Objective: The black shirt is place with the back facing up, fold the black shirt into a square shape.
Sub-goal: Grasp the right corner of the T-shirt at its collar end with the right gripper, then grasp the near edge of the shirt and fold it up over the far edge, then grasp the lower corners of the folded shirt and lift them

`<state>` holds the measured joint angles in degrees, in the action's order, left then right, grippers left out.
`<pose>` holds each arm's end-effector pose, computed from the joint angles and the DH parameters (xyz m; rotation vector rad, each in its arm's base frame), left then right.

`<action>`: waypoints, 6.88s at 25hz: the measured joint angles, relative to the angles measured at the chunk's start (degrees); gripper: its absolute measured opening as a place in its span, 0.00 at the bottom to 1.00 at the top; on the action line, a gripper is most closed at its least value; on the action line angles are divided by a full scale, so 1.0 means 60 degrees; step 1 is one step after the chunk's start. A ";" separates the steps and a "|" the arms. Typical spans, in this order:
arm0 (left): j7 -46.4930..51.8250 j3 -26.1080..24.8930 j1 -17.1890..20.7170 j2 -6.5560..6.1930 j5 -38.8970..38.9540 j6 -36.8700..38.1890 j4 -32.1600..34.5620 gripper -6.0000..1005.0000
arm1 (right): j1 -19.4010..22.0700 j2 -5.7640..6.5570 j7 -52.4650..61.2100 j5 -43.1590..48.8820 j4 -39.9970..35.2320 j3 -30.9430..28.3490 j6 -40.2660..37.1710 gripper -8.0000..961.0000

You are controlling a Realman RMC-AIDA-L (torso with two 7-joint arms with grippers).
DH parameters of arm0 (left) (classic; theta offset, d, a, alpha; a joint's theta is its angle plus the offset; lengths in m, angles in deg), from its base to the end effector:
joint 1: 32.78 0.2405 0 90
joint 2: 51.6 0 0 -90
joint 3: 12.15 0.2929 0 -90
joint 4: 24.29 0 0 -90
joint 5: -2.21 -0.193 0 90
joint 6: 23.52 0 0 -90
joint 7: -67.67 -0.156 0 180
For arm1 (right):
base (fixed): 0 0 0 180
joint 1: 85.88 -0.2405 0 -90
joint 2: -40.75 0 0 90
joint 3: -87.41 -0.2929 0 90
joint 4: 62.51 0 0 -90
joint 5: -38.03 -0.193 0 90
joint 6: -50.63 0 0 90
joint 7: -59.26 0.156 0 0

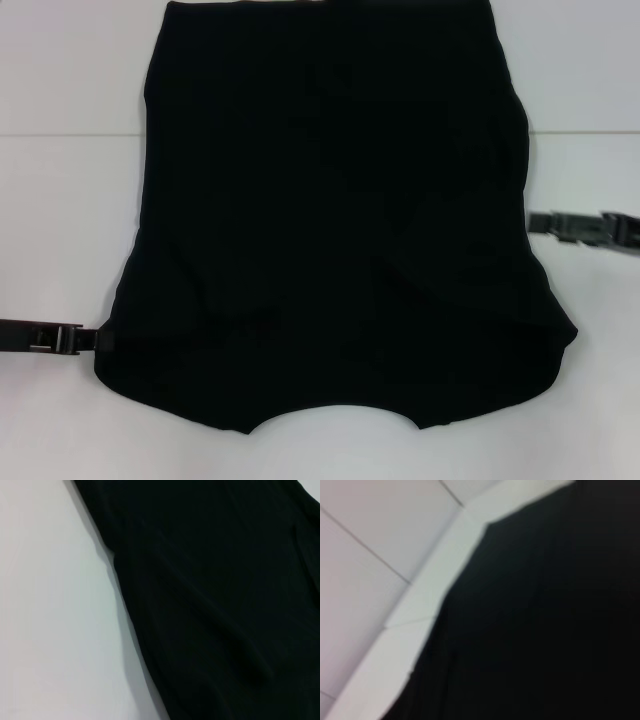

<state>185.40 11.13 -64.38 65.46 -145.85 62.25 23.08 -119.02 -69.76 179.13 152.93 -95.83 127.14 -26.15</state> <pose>-0.3578 0.3372 0.0210 -2.2869 -1.5206 -0.1912 0.3144 0.3869 0.0282 -2.2495 1.5149 0.6605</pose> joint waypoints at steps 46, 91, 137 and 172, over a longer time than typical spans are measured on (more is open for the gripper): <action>-0.0059 -0.0130 0.0184 0.0032 0.0143 0.0768 0.0092 0.06 | 0.0328 -0.0082 0.0210 0.2857 0.0464 -0.0665 -0.0462 0.14; -0.1194 -0.2323 -0.0630 -0.0480 0.1363 0.3283 -0.1351 0.10 | 0.1168 -0.0250 -0.3516 0.2361 -0.0212 -0.4131 -0.3806 0.07; -0.4605 -0.2118 -0.3649 0.0378 0.3518 -0.8832 -0.4851 0.13 | -0.3149 -0.0884 -0.3416 0.2031 0.2868 -0.3722 0.6931 0.17; -0.2884 -0.1998 -0.0277 0.0264 0.3915 -0.1321 -0.1795 0.69 | -0.0659 -0.0403 -0.3690 0.0464 0.1616 -0.3692 0.1389 0.77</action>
<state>168.10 -0.86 -66.05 67.04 -122.36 54.32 12.31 -122.98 -72.17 156.99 155.71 -86.13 104.99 -17.81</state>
